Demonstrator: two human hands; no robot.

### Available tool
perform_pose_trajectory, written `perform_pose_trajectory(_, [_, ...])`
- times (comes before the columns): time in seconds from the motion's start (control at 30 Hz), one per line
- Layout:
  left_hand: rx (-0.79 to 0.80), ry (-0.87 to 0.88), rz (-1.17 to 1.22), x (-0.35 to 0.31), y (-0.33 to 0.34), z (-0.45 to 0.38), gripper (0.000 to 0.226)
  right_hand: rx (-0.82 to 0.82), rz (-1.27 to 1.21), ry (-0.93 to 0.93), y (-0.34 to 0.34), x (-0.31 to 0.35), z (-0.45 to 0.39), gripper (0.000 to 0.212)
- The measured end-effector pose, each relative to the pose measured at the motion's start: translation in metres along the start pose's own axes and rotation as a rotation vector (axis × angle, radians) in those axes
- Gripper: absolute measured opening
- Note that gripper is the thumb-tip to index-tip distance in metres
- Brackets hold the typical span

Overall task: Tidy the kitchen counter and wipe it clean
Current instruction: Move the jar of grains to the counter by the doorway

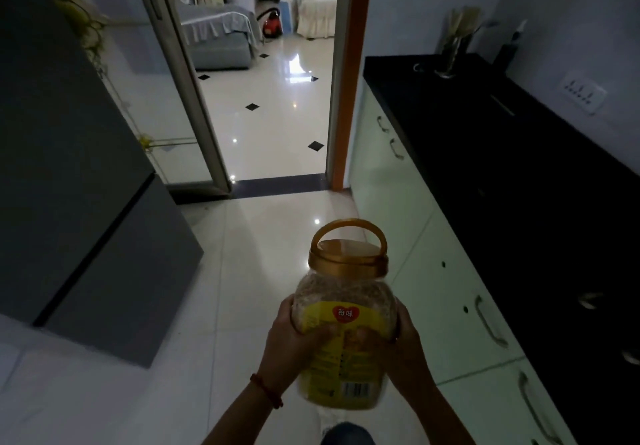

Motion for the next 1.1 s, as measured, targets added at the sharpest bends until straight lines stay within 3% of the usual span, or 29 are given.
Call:
perform_pose_trajectory(0.07, [-0.013,0.006,0.002,-0.017,0.007,-0.038,0.101,0.028,0.011,-0.025,-0.006,0.020,-0.041,0.097])
perform_pose_trajectory(0.17, [-0.032,0.018,0.020,-0.043,0.011,-0.092,0.118,0.060,0.024,-0.048,-0.011,0.048,-0.103,0.097])
perform_pose_trajectory(0.33, [-0.047,0.028,0.065,-0.083,0.003,-0.177,0.105,0.111,0.045,-0.036,0.002,0.080,-0.193,0.103])
perform_pose_trajectory(0.47, [-0.014,0.023,0.027,-0.106,-0.009,-0.259,0.115,0.087,0.066,-0.018,0.016,0.094,-0.267,0.113])
perform_pose_trajectory(0.63, [0.101,-0.006,-0.012,-0.140,-0.014,-0.373,0.119,-0.034,0.007,0.001,0.026,0.120,-0.360,0.102])
perform_pose_trajectory(0.8, [0.252,-0.019,-0.064,-0.188,0.002,-0.472,0.101,-0.184,-0.076,0.003,0.020,0.155,-0.434,0.099])
perform_pose_trajectory(0.97, [0.418,-0.036,-0.115,-0.212,0.045,-0.551,0.105,-0.398,-0.103,0.015,-0.010,0.169,-0.489,0.096])
perform_pose_trajectory(1.1, [0.499,-0.071,-0.110,-0.213,0.092,-0.604,0.101,-0.483,-0.107,0.046,-0.049,0.168,-0.532,0.105])
Point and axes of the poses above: each hand's wrist, its own z-axis away from the middle knuckle, its own y-axis out of the palm, x = y × z, the point moved 5 cm from there along -z, towards the middle knuckle, and after that the axes turned 14 degrees about z, right-handed, at the moved point
